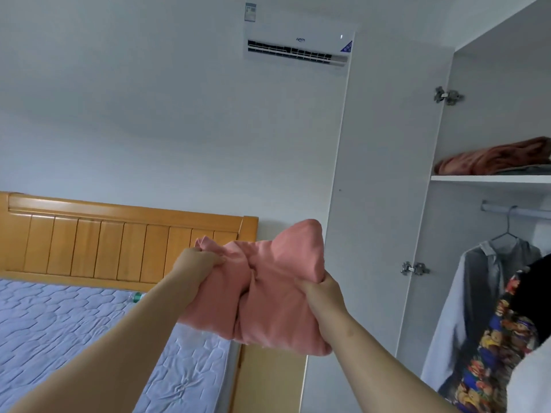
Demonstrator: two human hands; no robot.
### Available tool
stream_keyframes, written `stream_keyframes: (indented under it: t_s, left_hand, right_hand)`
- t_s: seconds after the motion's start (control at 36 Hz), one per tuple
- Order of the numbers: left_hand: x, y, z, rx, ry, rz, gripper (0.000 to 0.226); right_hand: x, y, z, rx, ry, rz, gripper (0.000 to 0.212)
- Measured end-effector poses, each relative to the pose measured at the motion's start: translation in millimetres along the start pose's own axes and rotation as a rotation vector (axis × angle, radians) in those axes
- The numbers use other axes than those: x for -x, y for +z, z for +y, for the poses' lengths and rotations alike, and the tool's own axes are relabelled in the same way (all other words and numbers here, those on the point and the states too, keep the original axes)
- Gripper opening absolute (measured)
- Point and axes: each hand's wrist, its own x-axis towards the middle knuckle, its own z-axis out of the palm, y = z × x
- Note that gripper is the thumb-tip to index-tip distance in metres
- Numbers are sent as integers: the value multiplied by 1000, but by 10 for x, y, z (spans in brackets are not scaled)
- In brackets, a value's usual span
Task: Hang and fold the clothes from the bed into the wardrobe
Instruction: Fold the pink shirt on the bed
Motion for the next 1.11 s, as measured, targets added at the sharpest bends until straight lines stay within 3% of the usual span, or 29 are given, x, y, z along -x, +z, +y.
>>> stream_keyframes:
  t_s: [0.22, 0.61, 0.75, 0.94, 1.11]
  left_hand:
    - [-909, 496, 334, 121, 64, -111, 15]
    - [-1781, 1974, 1086, 230, 262, -300, 7]
    - [-2070, 2648, 1567, 163, 389, -354, 28]
    - [-2106, 3516, 2201, 347, 463, -454, 38]
    - [-2035, 4209, 2662, 447, 547, -548, 34]
  right_hand:
    - [-981, -209, -144, 115, -92, 129, 27]
    - [-2338, -1375, -371, 212, -262, 291, 22]
    - [-2766, -1919, -542, 217, -340, 385, 19]
    - [-3043, -2665, -914, 277, -440, 574, 40]
    - [-3034, -3251, -1260, 368, -544, 722, 31]
